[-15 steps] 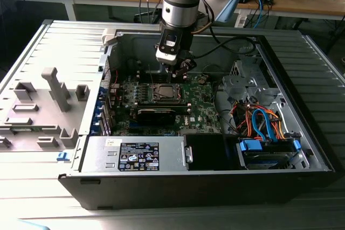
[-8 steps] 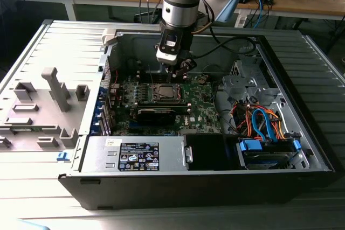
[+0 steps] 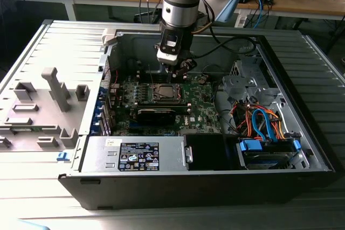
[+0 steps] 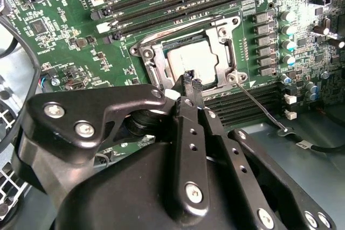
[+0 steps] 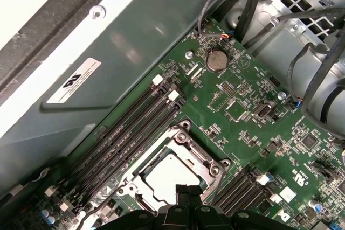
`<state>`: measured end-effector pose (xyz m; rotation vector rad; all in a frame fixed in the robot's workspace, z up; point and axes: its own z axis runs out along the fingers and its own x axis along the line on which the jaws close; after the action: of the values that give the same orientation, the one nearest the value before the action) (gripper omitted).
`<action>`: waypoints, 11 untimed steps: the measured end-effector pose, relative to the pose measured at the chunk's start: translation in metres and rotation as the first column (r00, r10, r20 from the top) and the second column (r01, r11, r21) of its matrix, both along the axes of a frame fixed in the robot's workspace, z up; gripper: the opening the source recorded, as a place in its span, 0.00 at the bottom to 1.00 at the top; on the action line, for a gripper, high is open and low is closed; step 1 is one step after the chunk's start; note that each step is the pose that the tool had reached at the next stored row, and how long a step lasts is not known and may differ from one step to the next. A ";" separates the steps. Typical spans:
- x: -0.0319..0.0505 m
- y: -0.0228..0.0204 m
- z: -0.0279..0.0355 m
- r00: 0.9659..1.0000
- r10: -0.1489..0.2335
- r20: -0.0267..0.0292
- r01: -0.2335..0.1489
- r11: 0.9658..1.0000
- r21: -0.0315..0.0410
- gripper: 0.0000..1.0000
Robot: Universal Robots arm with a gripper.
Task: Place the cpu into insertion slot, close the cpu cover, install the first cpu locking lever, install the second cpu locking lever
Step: 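Install the first cpu locking lever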
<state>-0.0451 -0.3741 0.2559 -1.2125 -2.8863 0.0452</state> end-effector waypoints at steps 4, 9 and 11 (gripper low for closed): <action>0.0000 0.0000 0.0000 1.000 0.006 0.000 -0.006 1.000 0.000 0.11; 0.0000 0.0000 0.0000 1.000 0.013 0.000 -0.013 1.000 0.000 0.11; 0.0000 0.0000 0.0000 1.000 0.017 0.000 -0.017 1.000 0.000 0.11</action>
<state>-0.0451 -0.3741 0.2559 -1.1882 -2.8966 0.0453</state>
